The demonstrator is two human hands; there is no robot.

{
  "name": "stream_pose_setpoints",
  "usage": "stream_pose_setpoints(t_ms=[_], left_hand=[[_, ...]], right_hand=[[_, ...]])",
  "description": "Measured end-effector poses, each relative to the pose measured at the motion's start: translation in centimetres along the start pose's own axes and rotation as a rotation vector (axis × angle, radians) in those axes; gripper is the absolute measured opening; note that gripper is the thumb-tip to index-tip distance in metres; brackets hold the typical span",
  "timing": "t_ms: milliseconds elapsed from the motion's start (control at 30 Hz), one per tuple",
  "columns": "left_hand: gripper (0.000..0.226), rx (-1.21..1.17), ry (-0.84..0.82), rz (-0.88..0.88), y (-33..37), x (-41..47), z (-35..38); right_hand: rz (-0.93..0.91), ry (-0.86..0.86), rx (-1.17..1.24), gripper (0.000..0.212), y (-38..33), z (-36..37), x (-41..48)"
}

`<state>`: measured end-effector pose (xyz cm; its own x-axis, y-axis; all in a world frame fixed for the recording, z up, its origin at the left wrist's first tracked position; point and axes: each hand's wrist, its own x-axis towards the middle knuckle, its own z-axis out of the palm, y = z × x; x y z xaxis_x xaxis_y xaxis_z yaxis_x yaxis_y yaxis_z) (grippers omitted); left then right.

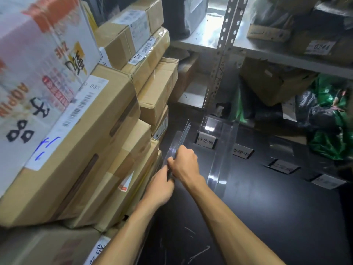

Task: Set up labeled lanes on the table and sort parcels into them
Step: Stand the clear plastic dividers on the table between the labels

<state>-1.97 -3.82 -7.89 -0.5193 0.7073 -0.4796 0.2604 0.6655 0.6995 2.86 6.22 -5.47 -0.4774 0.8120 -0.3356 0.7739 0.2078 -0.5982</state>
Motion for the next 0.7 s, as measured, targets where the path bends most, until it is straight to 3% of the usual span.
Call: stream_pose_setpoints(t_ms=[200,433,567,700], left_hand=[[0.051,0.029,0.050,0.084,1.8,-1.8,-1.8],[0.060,-0.045,0.135,0.332,5.0,-4.2,-3.2],[0.060,-0.056,0.151,0.452,7.1,-5.0,-2.8],[0.064,-0.019,0.095,0.505,7.7,-6.1,-1.4]], right_hand=[[-0.118,0.097,0.015,0.010,-1.2,-1.2,-1.1],[-0.296,0.423,0.164,0.018,-2.6,-4.7,-2.8],[-0.334,0.589,0.241,0.022,-2.1,-7.1,-4.8],[-0.297,0.631,0.265,0.026,0.0,-8.3,-6.8]])
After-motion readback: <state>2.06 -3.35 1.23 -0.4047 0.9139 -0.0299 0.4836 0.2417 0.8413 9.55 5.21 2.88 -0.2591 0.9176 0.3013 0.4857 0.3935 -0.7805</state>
